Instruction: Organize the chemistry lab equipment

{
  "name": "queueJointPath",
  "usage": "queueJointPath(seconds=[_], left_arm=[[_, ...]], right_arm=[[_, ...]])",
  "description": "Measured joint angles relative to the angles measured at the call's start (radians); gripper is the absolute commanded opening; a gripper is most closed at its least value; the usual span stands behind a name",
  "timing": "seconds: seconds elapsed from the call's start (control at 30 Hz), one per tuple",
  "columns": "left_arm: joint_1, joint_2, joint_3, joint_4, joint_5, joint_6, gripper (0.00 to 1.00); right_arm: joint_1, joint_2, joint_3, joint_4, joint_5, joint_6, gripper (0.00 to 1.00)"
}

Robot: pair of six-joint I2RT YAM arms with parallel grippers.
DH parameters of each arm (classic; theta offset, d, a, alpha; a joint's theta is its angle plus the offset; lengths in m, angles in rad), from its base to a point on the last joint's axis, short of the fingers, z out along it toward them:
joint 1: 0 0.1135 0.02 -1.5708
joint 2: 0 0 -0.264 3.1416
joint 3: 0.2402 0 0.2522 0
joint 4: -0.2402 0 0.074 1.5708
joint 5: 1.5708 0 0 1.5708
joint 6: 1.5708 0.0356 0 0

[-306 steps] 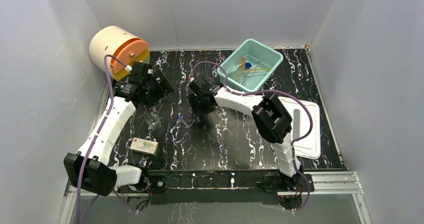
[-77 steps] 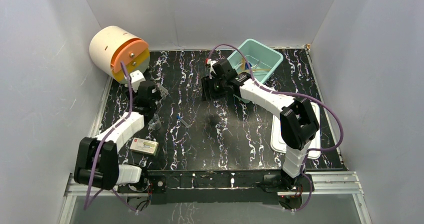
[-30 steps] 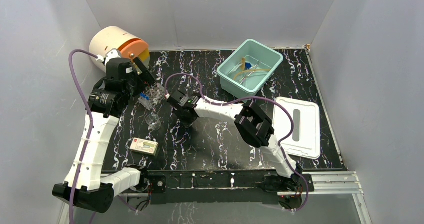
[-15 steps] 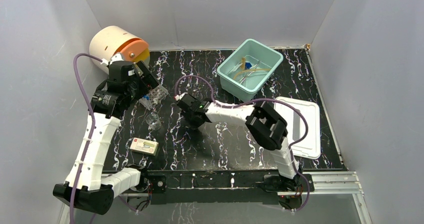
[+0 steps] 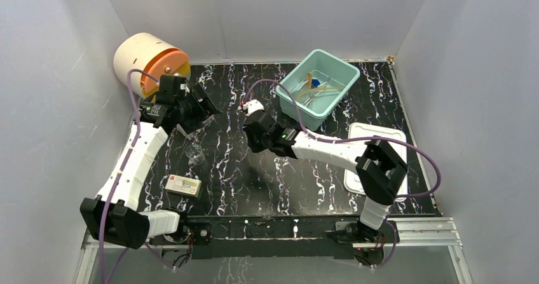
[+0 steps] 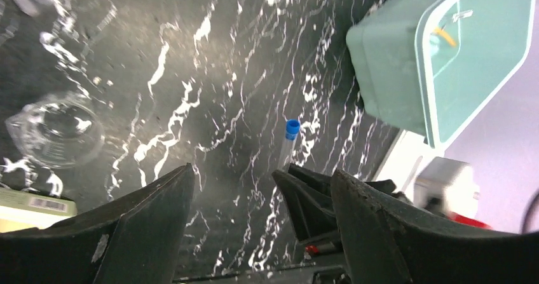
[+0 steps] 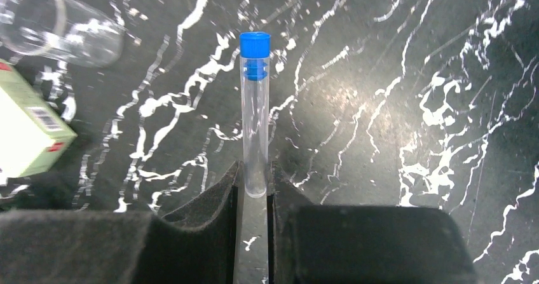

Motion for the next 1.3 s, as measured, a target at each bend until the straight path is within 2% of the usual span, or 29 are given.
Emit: queueJointPath(seconds=[0.2,0.37,0.47,0.6,0.73,0.87,0.97,1.03,1.07,1.1,1.17,1.2,1.3], left_arm=[[0.001,0.064,-0.074,0.067,0.193,-0.020,0.74],[0.001,0.102,-0.123,0.161,0.333,-0.029,0.52],[0.001,0.118,-0.150,0.188,0.373,-0.029,0.45],[0.001,0.124,-0.179,0.196,0.393,-0.024,0.42],[0.001,0.124,-0.187,0.195,0.393,-0.015,0.32],[0.001,0.124,-0.187,0.194,0.393,-0.004,0.28],[0.001,0.124,-0.187,0.192,0.393,0.002,0.13],[0.001,0.124,-0.187,0.189,0.389,0.010,0.08],[0.002,0.124,-0.187,0.186,0.383,0.019,0.08],[0.002,0.124,-0.187,0.186,0.381,0.024,0.08],[0.002,0.124,-0.187,0.186,0.373,0.033,0.08],[0.002,0.123,-0.185,0.185,0.358,0.042,0.08],[0.001,0.117,-0.173,0.182,0.303,0.070,0.08]], right_arm=[[0.000,-0.064,-0.006,0.072,-0.048,0.001,0.21],[0.000,-0.068,-0.006,0.105,-0.125,-0.003,0.22],[0.000,-0.068,-0.006,0.123,-0.171,-0.005,0.22],[0.000,-0.068,-0.006,0.138,-0.204,-0.006,0.22],[0.000,-0.068,-0.006,0.143,-0.228,-0.009,0.22],[0.000,-0.067,-0.006,0.144,-0.243,-0.017,0.22],[0.000,-0.066,-0.006,0.144,-0.246,-0.029,0.22],[0.000,-0.066,-0.005,0.144,-0.246,-0.033,0.22],[0.000,-0.066,-0.003,0.144,-0.246,-0.035,0.27],[0.000,-0.064,-0.001,0.144,-0.246,-0.035,0.41],[0.000,-0.053,0.010,0.140,-0.243,-0.034,0.59],[0.000,-0.053,0.012,0.135,-0.239,-0.035,0.63],[0.000,-0.053,0.022,0.120,-0.221,-0.028,0.65]])
